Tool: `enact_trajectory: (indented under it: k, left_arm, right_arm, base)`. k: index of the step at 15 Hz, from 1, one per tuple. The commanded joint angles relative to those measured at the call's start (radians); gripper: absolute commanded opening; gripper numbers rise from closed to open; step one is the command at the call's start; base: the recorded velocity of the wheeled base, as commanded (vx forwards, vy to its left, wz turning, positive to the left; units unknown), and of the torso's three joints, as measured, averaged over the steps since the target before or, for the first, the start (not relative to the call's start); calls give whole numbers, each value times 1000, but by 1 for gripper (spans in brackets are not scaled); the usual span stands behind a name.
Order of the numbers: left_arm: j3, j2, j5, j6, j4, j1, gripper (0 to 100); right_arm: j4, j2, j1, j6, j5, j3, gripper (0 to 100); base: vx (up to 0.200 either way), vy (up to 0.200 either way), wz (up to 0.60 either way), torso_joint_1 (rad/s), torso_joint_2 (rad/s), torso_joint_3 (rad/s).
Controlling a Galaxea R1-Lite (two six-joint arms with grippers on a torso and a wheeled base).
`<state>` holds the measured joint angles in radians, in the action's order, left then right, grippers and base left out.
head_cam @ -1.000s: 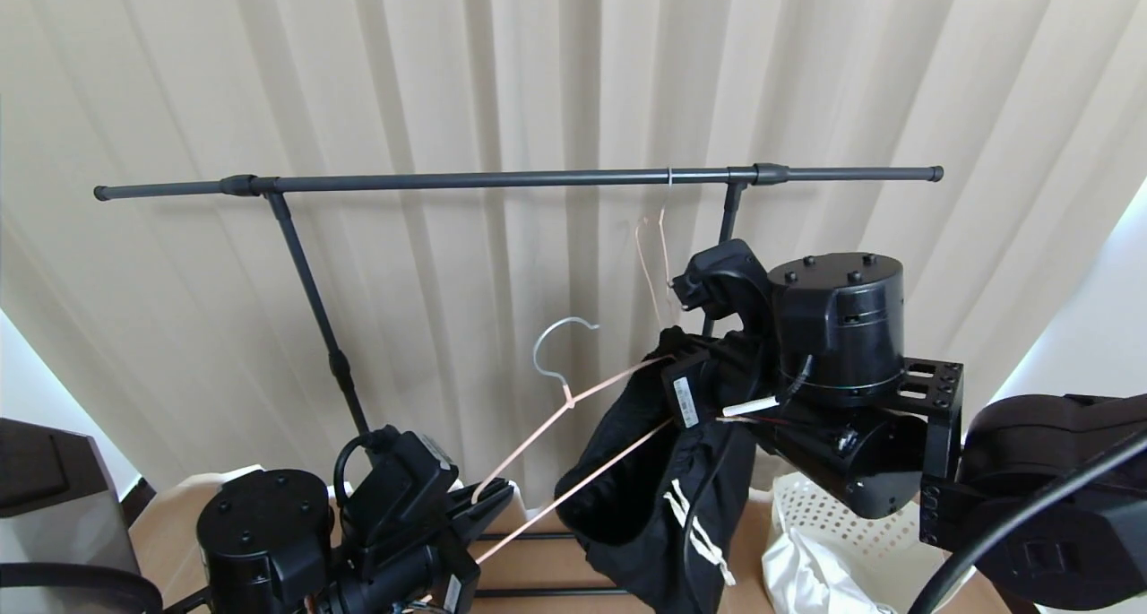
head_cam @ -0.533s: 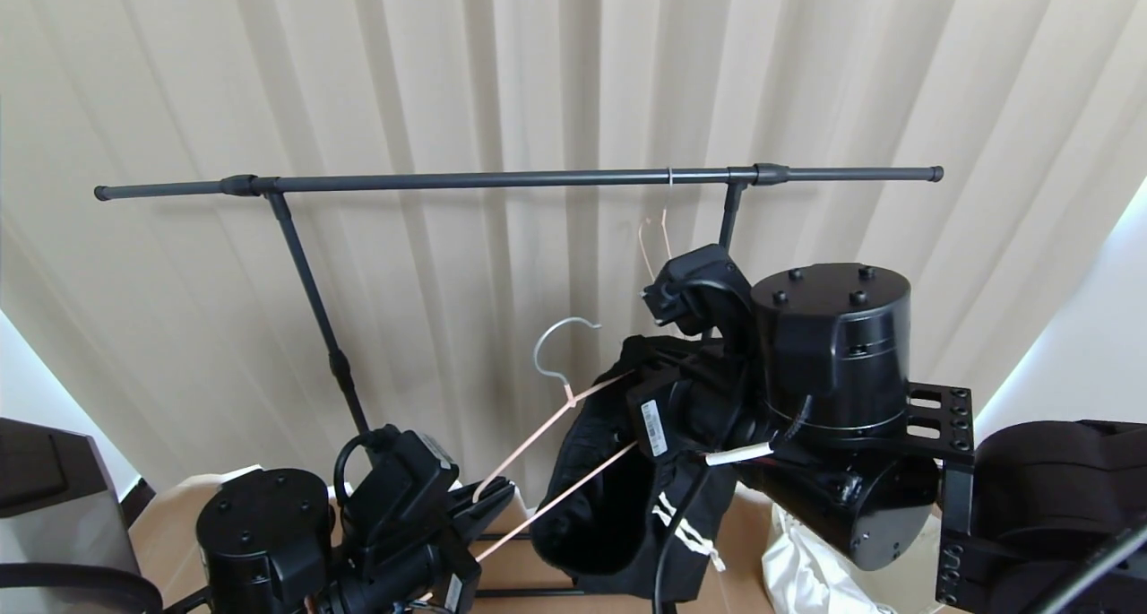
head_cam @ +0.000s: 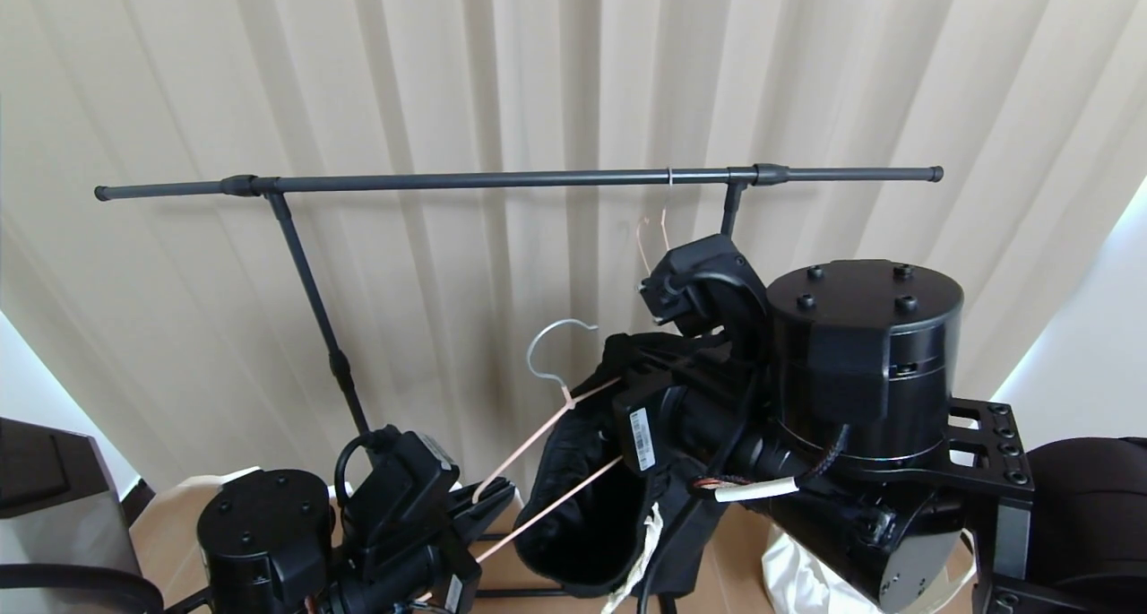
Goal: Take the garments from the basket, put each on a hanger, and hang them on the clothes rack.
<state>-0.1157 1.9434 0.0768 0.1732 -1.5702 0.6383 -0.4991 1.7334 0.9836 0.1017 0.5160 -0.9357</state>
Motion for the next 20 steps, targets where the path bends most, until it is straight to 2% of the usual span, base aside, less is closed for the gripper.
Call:
enact_trajectory:
  k: [1,7,20]
  left_arm:
    - [-1,0,0,2,-1,0,0]
    - [2,-1,0,5,-1,1,0]
    - [-5,-27,0,-3,-1,-6,0]
  right_arm:
    - [1,-3,1,0,9,-3,100]
    - [-7,2,-56,0,36,-25,100]
    - [-10,43,-59,0,35,-23,100]
  base:
    - [0,0,0,0,0,0]
    - [0,0,0,0,0,0]
    - [0,0,0,0,0,0]
